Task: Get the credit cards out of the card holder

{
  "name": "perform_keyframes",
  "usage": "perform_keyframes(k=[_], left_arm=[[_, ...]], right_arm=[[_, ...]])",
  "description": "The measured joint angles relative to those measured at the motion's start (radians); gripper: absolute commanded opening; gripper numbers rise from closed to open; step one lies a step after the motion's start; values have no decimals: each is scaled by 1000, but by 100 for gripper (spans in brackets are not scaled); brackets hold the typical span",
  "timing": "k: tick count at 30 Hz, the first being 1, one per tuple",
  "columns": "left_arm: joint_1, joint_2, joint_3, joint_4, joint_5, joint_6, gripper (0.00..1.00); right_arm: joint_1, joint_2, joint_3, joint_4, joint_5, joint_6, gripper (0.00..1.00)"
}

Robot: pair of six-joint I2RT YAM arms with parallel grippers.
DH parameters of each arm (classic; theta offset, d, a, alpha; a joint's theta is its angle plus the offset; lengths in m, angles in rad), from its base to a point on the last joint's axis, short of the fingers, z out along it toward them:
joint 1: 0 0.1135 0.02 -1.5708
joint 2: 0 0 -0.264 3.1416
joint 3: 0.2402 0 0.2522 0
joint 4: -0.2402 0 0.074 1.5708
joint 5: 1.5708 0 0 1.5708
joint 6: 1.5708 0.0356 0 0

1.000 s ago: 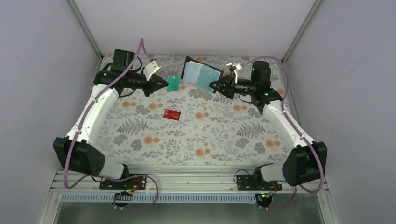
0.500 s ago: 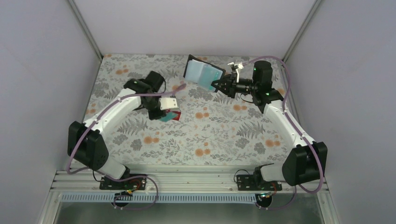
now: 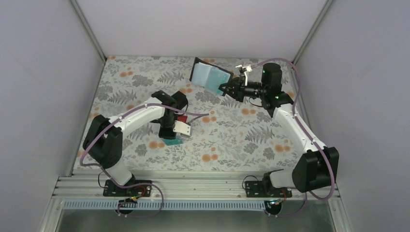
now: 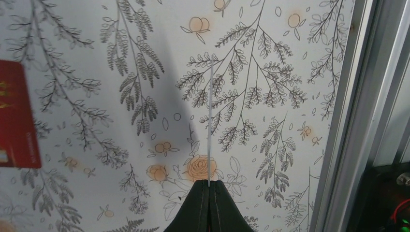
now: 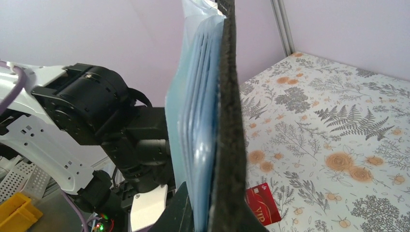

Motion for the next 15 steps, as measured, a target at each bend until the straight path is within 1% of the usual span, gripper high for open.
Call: perform_keyframes(k=[7,15], left_arm=[[-47,63,-19,7,-63,31,2],[-90,153,-10,60,-169,39,3]], right_arm=[[0,0,0,-11,-4,-6,4],[0,0,0,-19,-5,-15,4]])
